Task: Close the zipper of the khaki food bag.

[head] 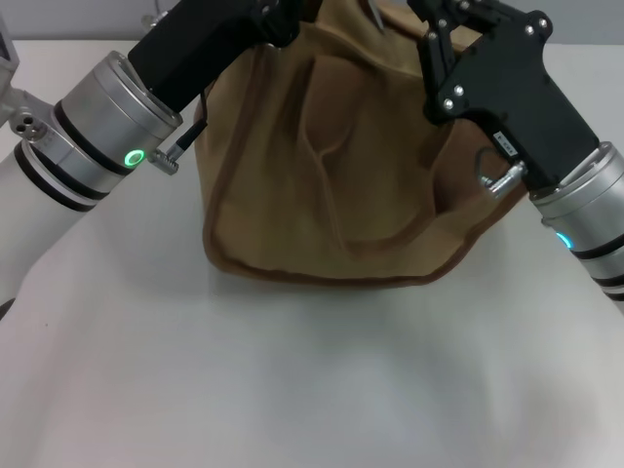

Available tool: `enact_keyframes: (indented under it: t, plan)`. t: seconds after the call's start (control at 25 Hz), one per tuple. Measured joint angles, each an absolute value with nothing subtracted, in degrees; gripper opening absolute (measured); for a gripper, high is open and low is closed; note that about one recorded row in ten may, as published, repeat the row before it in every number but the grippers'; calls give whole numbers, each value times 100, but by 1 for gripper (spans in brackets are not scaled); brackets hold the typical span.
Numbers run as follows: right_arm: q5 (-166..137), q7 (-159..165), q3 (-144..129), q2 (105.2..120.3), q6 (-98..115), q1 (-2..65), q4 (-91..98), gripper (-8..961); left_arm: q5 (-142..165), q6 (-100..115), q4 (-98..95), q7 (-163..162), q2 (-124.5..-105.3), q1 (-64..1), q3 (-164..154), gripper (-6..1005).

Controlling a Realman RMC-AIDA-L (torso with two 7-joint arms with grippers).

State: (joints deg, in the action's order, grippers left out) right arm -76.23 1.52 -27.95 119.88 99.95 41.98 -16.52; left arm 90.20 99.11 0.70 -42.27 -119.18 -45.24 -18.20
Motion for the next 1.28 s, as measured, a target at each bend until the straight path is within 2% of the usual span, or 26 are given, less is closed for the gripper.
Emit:
enact_keyframes:
  t: [0.2, 0.52, 1.28]
  plan:
    - [-7768, 505, -2813, 11988, 9844, 4229, -1641, 126, 9025, 9924, 71, -4227, -11918, -4551, -1820, 21]
    - [-7964, 466, -2608, 11988, 9694, 4231, -1719, 318, 9031, 9943, 133, -4227, -11918, -4584, -1820, 22]
    - [-8041, 454, -2308, 11988, 9535, 4272, -1754, 306, 9031, 9914, 150, -4218, -11918, -4612, -1819, 22]
